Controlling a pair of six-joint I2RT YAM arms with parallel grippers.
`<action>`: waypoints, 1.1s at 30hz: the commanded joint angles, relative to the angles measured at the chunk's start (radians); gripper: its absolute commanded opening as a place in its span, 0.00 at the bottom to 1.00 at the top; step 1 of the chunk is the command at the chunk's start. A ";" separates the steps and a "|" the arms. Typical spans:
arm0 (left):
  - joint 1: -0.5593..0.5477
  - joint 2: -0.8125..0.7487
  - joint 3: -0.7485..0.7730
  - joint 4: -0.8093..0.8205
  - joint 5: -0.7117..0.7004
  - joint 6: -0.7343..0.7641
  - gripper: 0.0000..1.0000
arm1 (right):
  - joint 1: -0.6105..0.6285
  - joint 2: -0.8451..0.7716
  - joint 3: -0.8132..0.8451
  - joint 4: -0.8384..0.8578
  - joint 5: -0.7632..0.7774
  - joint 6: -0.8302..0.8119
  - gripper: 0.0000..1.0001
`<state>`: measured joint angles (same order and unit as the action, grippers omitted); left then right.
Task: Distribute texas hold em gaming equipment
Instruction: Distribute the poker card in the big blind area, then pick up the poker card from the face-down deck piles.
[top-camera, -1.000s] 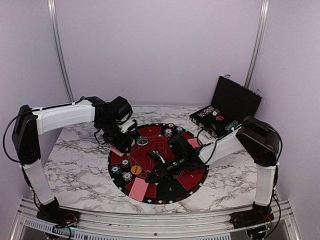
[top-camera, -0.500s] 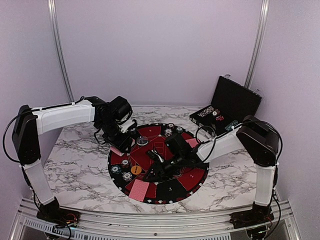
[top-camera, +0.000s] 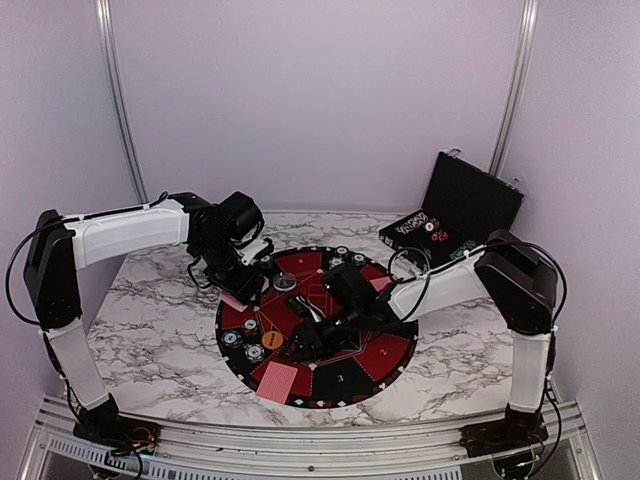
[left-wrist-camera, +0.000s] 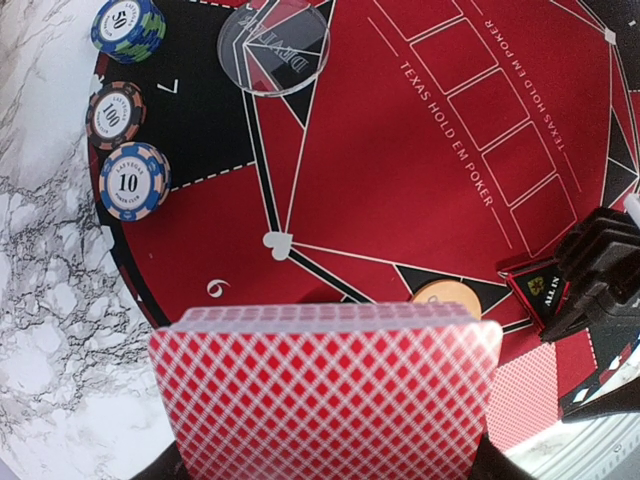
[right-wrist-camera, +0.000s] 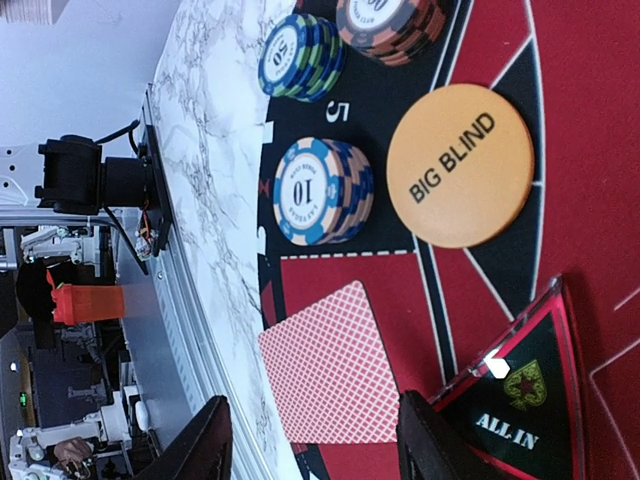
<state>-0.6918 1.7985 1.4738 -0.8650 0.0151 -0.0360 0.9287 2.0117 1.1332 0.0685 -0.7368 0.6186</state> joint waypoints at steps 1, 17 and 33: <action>0.006 -0.045 -0.003 0.009 0.012 0.014 0.30 | 0.006 -0.032 0.034 -0.064 0.057 -0.032 0.57; -0.010 -0.038 0.014 -0.009 0.050 0.021 0.30 | -0.194 -0.134 -0.064 0.288 -0.037 0.224 0.74; -0.092 0.005 0.067 -0.041 0.041 0.009 0.31 | -0.235 -0.007 -0.014 0.563 -0.106 0.466 0.80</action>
<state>-0.7685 1.7988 1.5017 -0.8818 0.0525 -0.0330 0.6971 1.9755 1.0714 0.5388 -0.8112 1.0214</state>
